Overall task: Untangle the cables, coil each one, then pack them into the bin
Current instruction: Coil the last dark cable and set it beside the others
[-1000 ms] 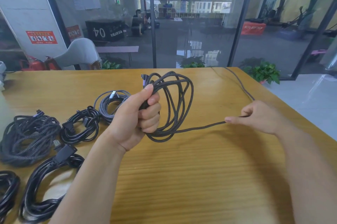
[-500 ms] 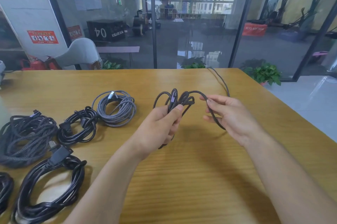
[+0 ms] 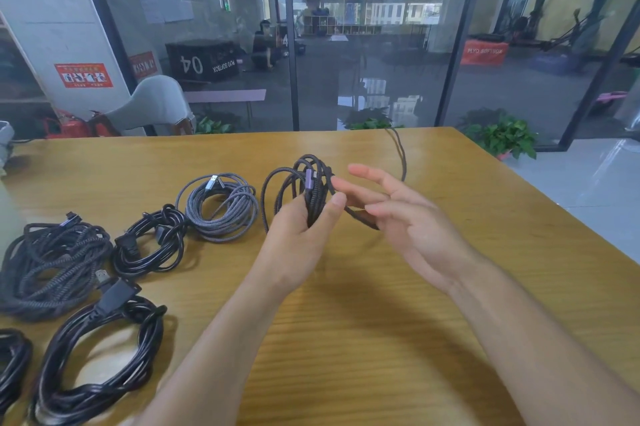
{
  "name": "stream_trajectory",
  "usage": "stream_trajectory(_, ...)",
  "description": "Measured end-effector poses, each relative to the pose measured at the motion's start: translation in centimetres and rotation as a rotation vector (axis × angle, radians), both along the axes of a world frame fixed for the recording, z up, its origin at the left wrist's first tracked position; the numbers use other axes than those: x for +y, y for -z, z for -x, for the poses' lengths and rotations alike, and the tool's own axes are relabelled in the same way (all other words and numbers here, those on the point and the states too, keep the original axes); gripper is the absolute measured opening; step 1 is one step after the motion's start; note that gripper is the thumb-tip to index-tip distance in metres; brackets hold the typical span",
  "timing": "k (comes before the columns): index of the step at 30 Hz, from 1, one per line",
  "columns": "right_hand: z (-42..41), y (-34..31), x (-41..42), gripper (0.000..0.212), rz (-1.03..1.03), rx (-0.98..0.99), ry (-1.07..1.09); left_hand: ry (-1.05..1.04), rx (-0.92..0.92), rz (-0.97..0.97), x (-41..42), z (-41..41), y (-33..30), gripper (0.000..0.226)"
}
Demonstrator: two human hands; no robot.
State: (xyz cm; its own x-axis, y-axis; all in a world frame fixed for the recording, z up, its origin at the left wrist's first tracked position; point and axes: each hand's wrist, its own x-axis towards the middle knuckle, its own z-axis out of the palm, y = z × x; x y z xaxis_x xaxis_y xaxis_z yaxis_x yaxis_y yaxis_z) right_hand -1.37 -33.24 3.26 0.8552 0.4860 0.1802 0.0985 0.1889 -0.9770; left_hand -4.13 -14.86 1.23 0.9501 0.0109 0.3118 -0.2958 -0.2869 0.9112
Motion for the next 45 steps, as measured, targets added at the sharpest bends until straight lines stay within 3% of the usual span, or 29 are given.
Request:
stream_trajectory(4, -0.2, 0.6, 0.6, 0.061, -0.189, 0.106, -0.201, -0.021, 0.014, 0.042, 0.3, -0.2, 0.0, 0.044)
stream_trajectory(7, -0.4, 1.2, 0.9, 0.062, -0.229, 0.141, -0.207, -0.051, 0.056, 0.086, 0.1, -0.3, -0.2, 0.051)
stream_trajectory(9, -0.3, 1.6, 0.9, 0.055, 0.032, -0.051, -0.044, -0.084, 0.076, 0.165, 0.1, -0.3, -0.4, 0.037)
stream_trajectory(12, -1.2, 2.6, 0.0, 0.029, 0.757, -0.628, 0.243, -0.138, 0.074, 0.306, 0.7, -0.3, -0.9, 0.025)
stream_trajectory(14, -1.5, 2.9, -0.6, 0.019, 0.915, -0.729, 0.232, -0.150, 0.072, 0.338, 1.0, -0.3, -1.0, 0.022)
stream_trajectory(20, 0.5, 2.5, 1.2, 0.023, 0.705, -0.713, 0.108, -0.080, 0.099, 0.384, 0.8, 0.0, -0.7, 0.047)
stream_trajectory(28, 1.7, 3.0, 2.9, 0.028, 0.586, -0.414, -0.162, -0.010, 0.113, 0.422, 0.9, 0.1, -0.9, 0.037)
stream_trajectory(30, 1.7, 3.0, 2.9, 0.028, 0.610, -0.368, -0.275, 0.012, 0.106, 0.467, 1.2, 0.1, -1.0, 0.034)
stream_trajectory(33, 1.2, 3.8, 3.0, 0.032, 0.758, -0.449, -0.334, 0.089, 0.122, 0.579, 1.0, 0.4, -1.4, 0.032)
stream_trajectory(37, 0.0, 4.8, 2.9, 0.035, 0.843, -0.647, -0.282, 0.331, 0.164, 0.689, 1.1, 0.9, -2.5, 0.033)
stream_trajectory(40, -1.6, 5.5, 1.7, 0.029, 0.830, -0.750, -0.194, 0.492, 0.209, 0.582, 1.7, 1.4, -3.0, 0.033)
stream_trajectory(42, -3.3, 5.4, -0.2, 0.027, 0.906, -0.715, -0.093, 0.534, 0.230, 0.512, 2.3, 1.6, -3.2, 0.032)
stream_trajectory(45, -5.2, 3.8, -4.8, 0.064, 1.086, -0.566, 0.133, 0.540, 0.253, 0.475, 3.0, 1.6, -3.5, 0.032)
